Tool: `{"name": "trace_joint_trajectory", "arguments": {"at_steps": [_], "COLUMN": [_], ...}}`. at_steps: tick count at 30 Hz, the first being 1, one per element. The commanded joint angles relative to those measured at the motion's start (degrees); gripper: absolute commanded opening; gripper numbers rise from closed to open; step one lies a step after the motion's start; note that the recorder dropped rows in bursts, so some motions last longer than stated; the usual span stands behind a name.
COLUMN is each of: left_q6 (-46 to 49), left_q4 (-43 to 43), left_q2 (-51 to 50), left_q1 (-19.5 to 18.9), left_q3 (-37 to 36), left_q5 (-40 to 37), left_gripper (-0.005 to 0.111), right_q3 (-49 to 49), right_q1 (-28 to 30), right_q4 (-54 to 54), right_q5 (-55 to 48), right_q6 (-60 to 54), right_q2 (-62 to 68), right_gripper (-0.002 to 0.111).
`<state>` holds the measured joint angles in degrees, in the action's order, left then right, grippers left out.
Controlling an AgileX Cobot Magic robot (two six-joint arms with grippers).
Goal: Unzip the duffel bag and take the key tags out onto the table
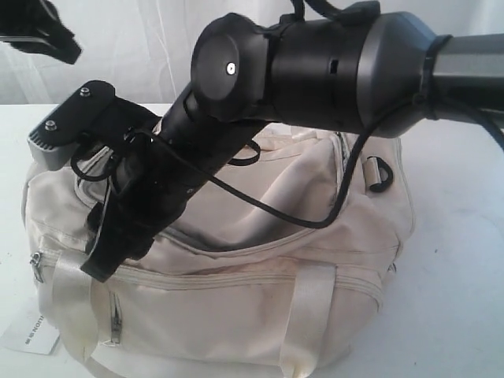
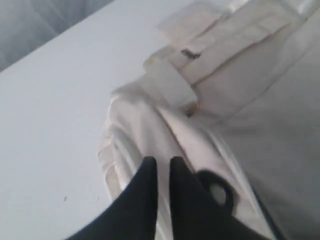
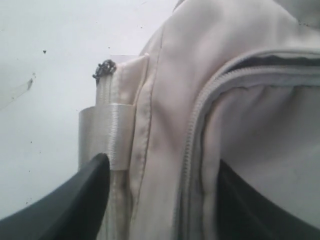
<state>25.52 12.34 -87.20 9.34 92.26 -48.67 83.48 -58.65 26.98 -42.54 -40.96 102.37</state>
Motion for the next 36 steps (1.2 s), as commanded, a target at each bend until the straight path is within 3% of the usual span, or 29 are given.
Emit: {"name": "trace_joint_trajectory", "arguments": {"at_steps": [1,7,11,15,27,36], "left_q6": [-4.38,-4.38,-2.67,-2.56,-2.56,-2.66], "left_q4": [-5.06,-2.63,-0.34,2.1,3.34,3.97], "left_q2": [7.32,17.87,23.18,25.8,25.9,25.9], "left_q1": [-0.11,-0.11,-0.11,-0.11,-0.11,-0.11], "left_q3": [-5.01,-17.72,-27.23,-33.31,-33.78,-33.78], "left_q5": [-4.82,-4.98,-5.04,1.59,1.18,1.11], "left_gripper": [0.0,0.0,0.0,0.0,0.0,0.0], "right_q3": [-0.08,-0.08,-0.08,-0.28,-0.28,-0.17], "right_q1": [-0.03,-0.03,-0.03,-0.03,-0.03,-0.03], "right_q4": [-6.45,-20.68,-21.19,-19.76,-19.73,-22.78], "right_q5": [-1.15,-5.38,-9.47,-10.21,-0.64,0.2], "right_q6": [3.01,14.14,14.4,14.4,14.4,14.4], "right_q2": [-5.05,-12.04,-14.01,-12.97,-3.17,-3.06], "right_gripper": [0.057,0.057,0.057,0.057,0.057,0.042]}}
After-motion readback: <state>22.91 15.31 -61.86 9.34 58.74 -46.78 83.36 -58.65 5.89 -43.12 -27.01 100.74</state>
